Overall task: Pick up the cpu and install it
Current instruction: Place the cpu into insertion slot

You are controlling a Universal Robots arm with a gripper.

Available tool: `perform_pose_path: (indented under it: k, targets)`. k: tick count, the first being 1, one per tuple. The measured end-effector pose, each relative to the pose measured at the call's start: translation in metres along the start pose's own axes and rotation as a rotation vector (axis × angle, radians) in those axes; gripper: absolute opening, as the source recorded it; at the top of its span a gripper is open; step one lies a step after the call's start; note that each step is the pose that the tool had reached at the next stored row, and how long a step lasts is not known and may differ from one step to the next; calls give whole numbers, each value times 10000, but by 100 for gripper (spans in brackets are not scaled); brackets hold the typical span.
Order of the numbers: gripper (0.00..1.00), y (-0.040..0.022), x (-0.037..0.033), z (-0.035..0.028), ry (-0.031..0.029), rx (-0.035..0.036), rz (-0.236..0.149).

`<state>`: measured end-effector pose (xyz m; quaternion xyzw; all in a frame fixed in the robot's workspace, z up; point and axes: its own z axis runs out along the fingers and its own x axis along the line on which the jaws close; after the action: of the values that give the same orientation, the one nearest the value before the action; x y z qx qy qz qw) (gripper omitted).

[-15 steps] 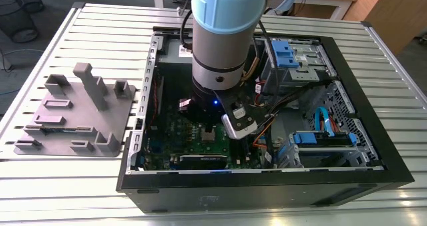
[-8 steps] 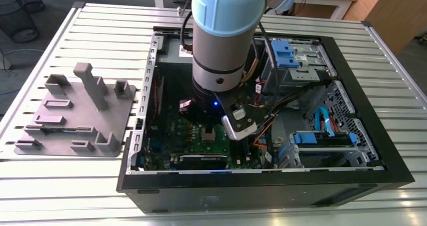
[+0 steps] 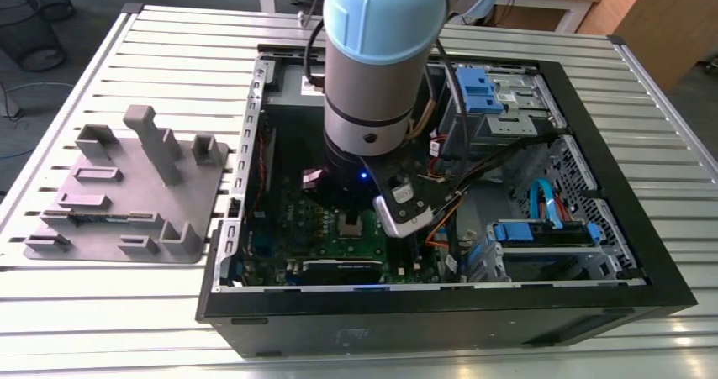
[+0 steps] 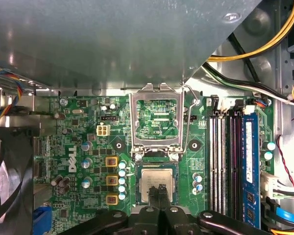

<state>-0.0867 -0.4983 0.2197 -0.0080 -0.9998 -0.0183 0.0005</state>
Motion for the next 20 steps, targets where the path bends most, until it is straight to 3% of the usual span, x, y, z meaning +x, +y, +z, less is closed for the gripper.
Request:
perform_pose_path:
  k: [10,20]
  targets:
    - [11,-6,-13,72,0,1,19]
    - [11,-7,-13,91,-1,21,19]
